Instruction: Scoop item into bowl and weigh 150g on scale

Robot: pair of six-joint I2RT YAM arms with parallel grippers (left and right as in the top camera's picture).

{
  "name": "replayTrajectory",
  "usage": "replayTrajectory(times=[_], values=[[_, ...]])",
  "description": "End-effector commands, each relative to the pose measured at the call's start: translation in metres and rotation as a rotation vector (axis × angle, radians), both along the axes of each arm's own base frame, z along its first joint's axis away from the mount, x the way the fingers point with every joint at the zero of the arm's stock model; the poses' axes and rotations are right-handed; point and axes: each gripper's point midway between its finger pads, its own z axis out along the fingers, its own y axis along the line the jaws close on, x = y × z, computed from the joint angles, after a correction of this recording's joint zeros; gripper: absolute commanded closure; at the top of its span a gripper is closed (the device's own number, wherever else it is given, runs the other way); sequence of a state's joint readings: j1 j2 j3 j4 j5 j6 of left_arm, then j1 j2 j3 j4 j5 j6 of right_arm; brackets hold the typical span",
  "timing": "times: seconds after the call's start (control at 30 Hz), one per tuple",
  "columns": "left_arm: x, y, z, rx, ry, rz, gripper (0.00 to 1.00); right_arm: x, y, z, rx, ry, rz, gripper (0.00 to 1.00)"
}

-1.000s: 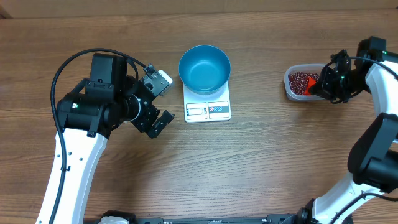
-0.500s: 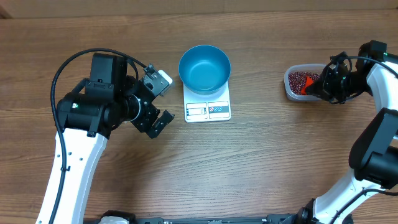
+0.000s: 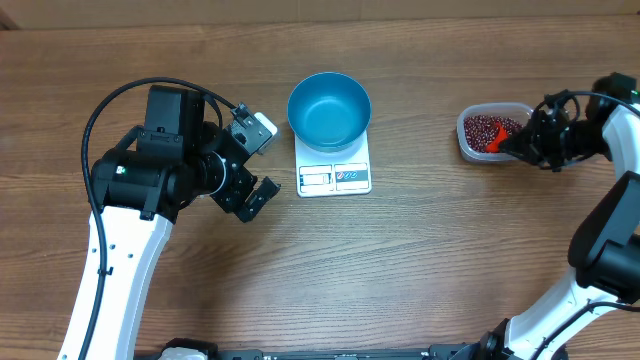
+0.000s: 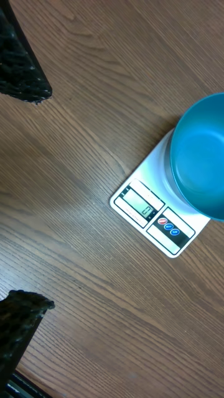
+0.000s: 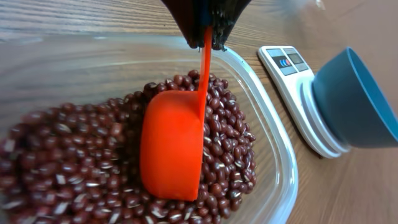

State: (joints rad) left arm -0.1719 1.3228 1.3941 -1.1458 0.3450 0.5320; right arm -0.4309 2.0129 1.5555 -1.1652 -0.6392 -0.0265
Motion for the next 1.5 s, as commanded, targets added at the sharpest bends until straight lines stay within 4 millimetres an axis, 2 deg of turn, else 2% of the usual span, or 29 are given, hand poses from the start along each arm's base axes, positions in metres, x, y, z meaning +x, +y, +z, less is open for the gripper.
replayTrajectory(times=[0.0, 0.27, 0.87, 1.47], values=[[0.002, -0.002, 0.005, -0.009, -0.016, -0.022, 0.00, -0.001, -0.005, 0.001, 0.055, -0.008, -0.028, 0.96], [0.002, -0.002, 0.005, -0.009, -0.016, -0.022, 0.00, 0.000, -0.014, 0.013, 0.130, -0.083, -0.041, 0.96], [0.002, -0.002, 0.005, -0.009, -0.016, -0.022, 0.00, -0.014, -0.032, 0.022, 0.210, -0.081, -0.111, 0.96], [0.002, -0.002, 0.005, -0.009, -0.016, -0.022, 0.00, -0.016, -0.024, 0.037, 0.304, -0.119, -0.105, 0.96]])
